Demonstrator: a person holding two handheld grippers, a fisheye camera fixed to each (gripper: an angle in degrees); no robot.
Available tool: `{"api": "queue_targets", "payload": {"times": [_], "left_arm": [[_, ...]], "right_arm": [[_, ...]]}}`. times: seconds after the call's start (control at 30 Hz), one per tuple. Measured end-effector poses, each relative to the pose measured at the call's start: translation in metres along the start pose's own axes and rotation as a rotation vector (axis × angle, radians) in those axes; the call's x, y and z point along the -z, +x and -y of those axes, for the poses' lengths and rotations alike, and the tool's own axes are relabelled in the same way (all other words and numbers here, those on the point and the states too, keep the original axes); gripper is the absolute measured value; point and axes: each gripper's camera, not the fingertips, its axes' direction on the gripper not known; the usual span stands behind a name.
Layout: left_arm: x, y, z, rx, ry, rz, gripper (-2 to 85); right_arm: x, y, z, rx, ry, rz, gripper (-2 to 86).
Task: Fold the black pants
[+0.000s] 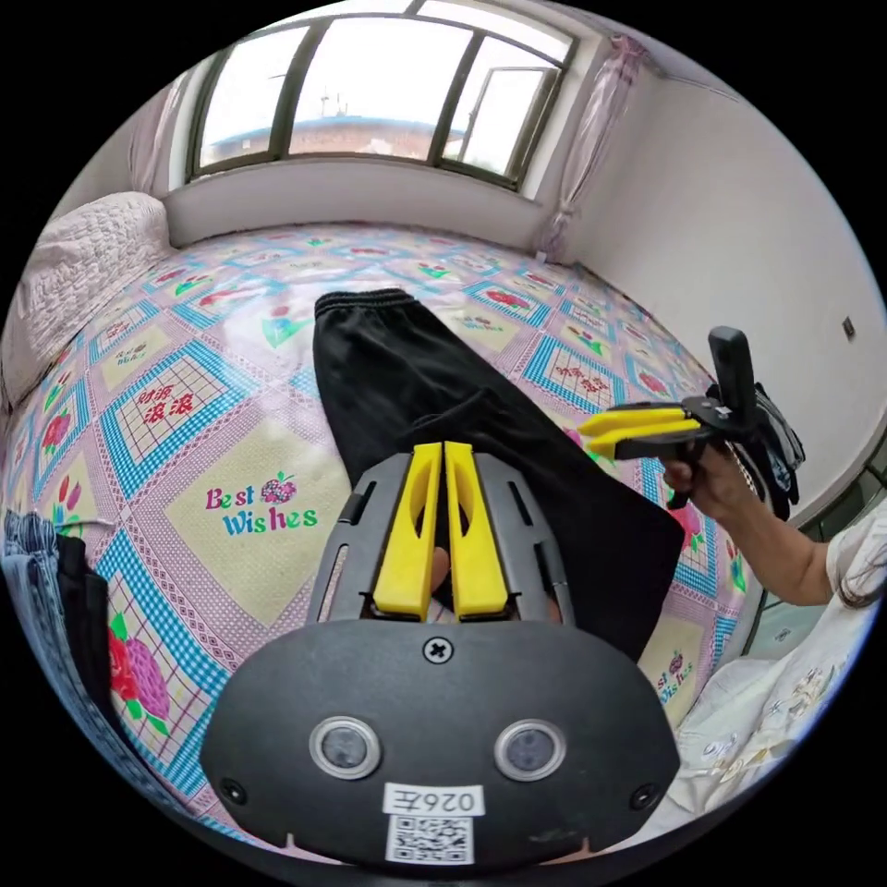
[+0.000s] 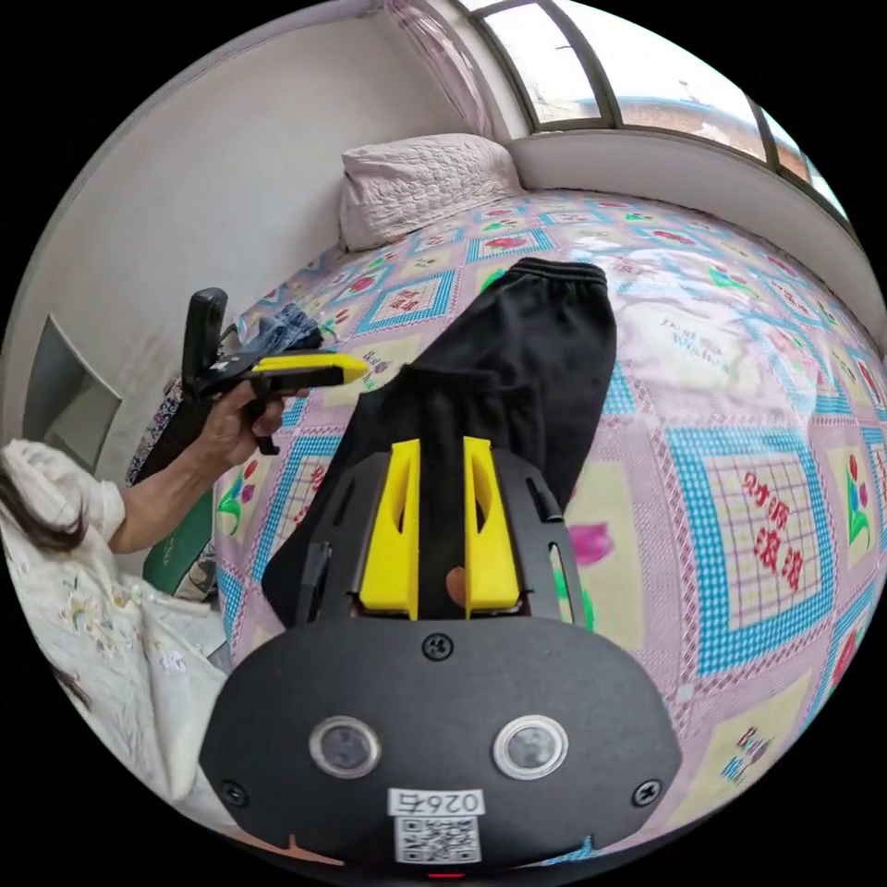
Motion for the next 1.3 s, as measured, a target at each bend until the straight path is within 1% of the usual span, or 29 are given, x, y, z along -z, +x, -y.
{"api": "queue_targets", "payload": {"times": [0.03,0.13,0.2,0.23,0.3,0.4,0.47,0.5,0.57,0.6,0.67,0.77,0.87,0.93,1.0,1.03,1.07,1.2,1.3], "left_arm": [[0.003,0.008,0.000,-0.027,0.014,0.001,-0.2],[-0.013,0.017,0.022,-0.085,-0.032,-0.002,-0.5],[-0.027,0.012,0.036,-0.065,-0.089,-0.077,-0.2],[-0.028,0.008,0.041,-0.040,-0.107,-0.136,0.4],[-0.011,0.010,0.038,-0.028,-0.059,-0.169,2.1],[0.030,0.017,0.011,-0.012,-0.016,-0.097,6.5],[0.058,0.017,-0.028,0.041,-0.018,-0.101,9.5],[0.063,0.016,-0.039,0.068,-0.029,-0.117,10.2],[0.076,0.011,-0.080,0.204,-0.073,-0.209,12.3],[0.078,0.010,-0.090,0.240,-0.081,-0.242,12.7],[0.079,0.012,-0.118,0.373,-0.102,-0.365,14.2],[0.071,0.025,-0.124,0.420,-0.137,-0.434,17.4],[0.061,0.039,-0.108,0.388,-0.168,-0.420,18.9],[0.057,0.044,-0.097,0.372,-0.151,-0.395,17.2],[0.052,0.044,-0.087,0.393,-0.163,-0.384,12.8],[0.049,0.042,-0.082,0.400,-0.192,-0.335,8.5],[0.047,0.039,-0.079,0.401,-0.216,-0.291,7.3],[0.049,0.024,-0.077,0.440,-0.198,-0.395,5.4],[0.061,0.021,-0.081,0.450,-0.170,-0.424,5.0]], "right_arm": [[0.002,-0.006,-0.011,-0.002,0.001,-0.002,4.2],[0.001,-0.024,-0.057,-0.010,-0.033,-0.046,1.3],[-0.023,-0.017,-0.080,-0.017,-0.180,-0.170,0.3],[-0.026,-0.013,-0.084,-0.026,-0.201,-0.168,0.3],[0.003,-0.001,-0.093,-0.115,-0.103,-0.092,2.1],[0.049,-0.005,-0.119,-0.173,-0.002,-0.139,5.1],[0.069,-0.005,-0.145,-0.230,0.015,-0.119,6.2],[0.078,-0.004,-0.166,-0.280,0.030,-0.102,6.6],[0.087,-0.001,-0.196,-0.354,0.052,-0.060,7.8],[0.090,0.002,-0.212,-0.392,0.058,-0.036,8.8],[0.092,0.007,-0.229,-0.442,0.060,-0.015,10.5],[0.093,0.013,-0.244,-0.494,0.055,0.027,13.1],[0.091,0.018,-0.248,-0.509,0.037,0.018,13.2],[0.092,0.022,-0.250,-0.517,0.052,0.021,12.8],[0.091,0.028,-0.247,-0.509,0.053,0.029,11.0],[0.090,0.029,-0.246,-0.505,0.050,0.025,10.0],[0.088,0.032,-0.243,-0.490,0.035,0.014,8.1],[0.088,0.035,-0.237,-0.416,-0.037,0.003,2.2],[0.103,0.036,-0.244,-0.399,-0.010,0.046,1.3]]}}
